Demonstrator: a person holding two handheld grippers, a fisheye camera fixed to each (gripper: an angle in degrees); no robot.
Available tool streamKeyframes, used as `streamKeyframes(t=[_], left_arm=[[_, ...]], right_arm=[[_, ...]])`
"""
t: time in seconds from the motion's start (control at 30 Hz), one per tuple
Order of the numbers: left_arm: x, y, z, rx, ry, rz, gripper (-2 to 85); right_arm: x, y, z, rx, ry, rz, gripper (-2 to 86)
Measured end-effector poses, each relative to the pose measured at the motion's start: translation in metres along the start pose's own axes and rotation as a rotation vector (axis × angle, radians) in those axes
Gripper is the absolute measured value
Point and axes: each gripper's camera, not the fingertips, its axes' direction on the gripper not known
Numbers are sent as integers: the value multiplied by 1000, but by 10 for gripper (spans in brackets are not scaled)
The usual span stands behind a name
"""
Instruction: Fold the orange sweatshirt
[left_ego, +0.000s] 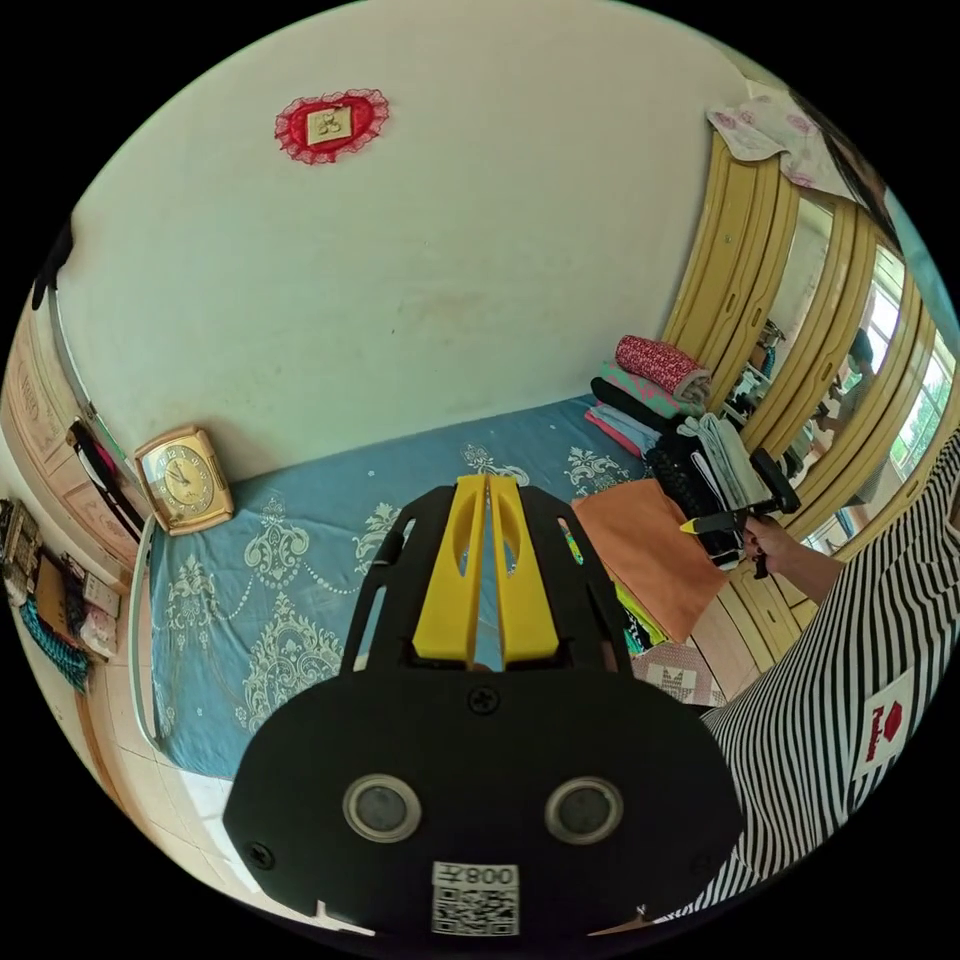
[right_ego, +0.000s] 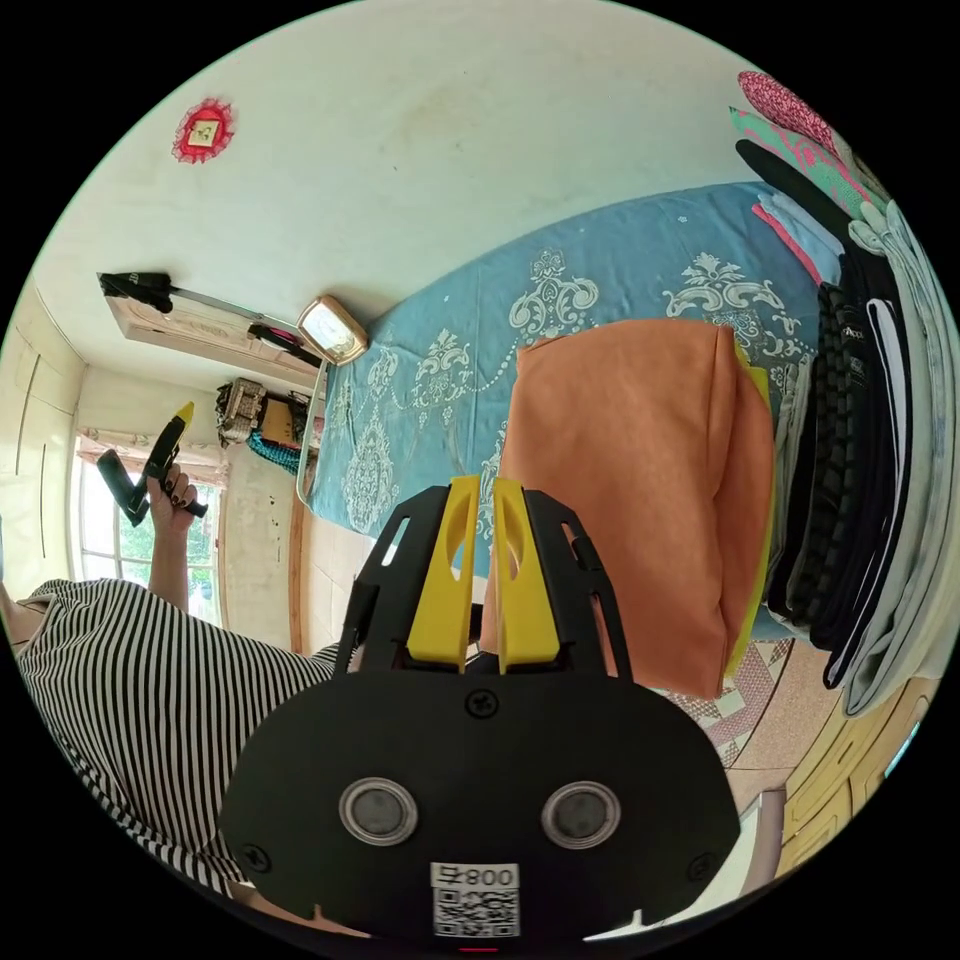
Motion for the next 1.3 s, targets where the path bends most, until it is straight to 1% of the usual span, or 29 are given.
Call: streamKeyframes(t=[0.17, 0.27, 0.37, 0.43, 0.53, 0.63, 0.87, 1.07, 1.2, 1.3], left_arm=[[-44, 11, 17, -20, 85, -25, 5], [-68, 21, 36, -55, 150, 2, 7], [-93, 32, 58, -92, 223, 25, 10], [-107, 38, 72, -108, 256, 34, 11], [-127, 47, 98, -128, 358, 28, 13], [-137, 57, 125, -140, 455, 35, 16], [-120, 93, 169, -150, 614, 132, 17], [-112, 153, 172, -125, 660, 171, 17], [-121, 195, 159, -117, 663, 148, 16], [-131, 225, 137, -104, 643, 142, 14]], right_arm=[[-24, -12, 13, -15, 73, 25, 40], [-31, -16, 20, -10, 105, 74, 53], [-33, -9, 14, 33, 163, 138, 64], [-29, 7, -1, 82, 233, 193, 70], [-17, 38, -21, 125, 292, 278, 80], [-7, 74, -30, 132, 327, 338, 89], [18, 129, -15, 104, 292, 409, 97], [16, 141, 7, 76, 392, 333, 96], [18, 148, 23, 94, 363, 298, 86], [18, 160, 25, 137, 320, 312, 71]])
